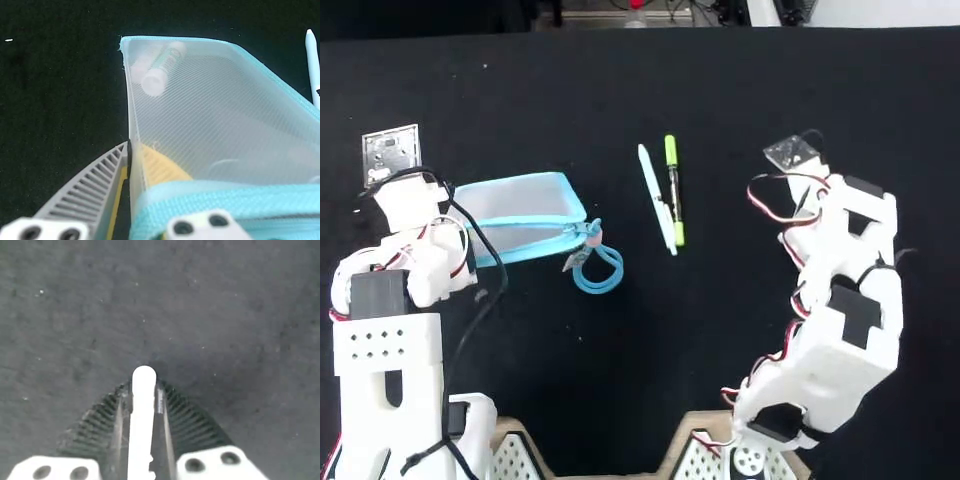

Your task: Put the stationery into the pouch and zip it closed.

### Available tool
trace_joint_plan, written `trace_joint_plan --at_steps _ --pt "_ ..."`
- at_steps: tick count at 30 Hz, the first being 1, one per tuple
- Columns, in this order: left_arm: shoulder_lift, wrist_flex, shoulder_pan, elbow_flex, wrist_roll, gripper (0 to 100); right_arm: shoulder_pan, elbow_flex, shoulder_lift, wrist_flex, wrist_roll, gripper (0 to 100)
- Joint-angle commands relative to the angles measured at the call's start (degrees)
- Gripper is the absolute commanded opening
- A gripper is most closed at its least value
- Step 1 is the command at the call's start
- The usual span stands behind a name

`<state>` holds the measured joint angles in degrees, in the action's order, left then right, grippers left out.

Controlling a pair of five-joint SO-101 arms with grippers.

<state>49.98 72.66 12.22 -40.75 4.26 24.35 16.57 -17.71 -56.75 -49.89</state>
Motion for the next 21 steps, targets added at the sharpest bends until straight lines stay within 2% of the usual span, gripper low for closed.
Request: trace_joint_plan --at_steps 1,3,7,12,17,21 --pt "-1.58 0.0 0.22 -1.27 -0.26 3 4.4 -0.31 7.6 -1.32 -0.44 1.0" --pt "-1.58 0.0 0.22 -1.36 -0.26 3 6.33 -0.31 10.24 -2.73 -1.58 1.1" --pt "-1.49 0.0 0.22 -1.36 -0.26 3 9.32 0.84 11.56 -3.96 -9.14 1.3" --pt "-1.49 0.0 0.22 -1.45 -0.26 3 9.93 3.82 8.4 -4.13 -9.23 2.7" --pt "-1.49 0.0 0.22 -1.45 -0.26 3 10.02 3.74 5.49 -4.13 -9.23 15.2" --pt "-1.49 0.0 0.22 -1.45 -0.26 3 9.49 2.51 4.88 -4.22 -9.23 16.9"
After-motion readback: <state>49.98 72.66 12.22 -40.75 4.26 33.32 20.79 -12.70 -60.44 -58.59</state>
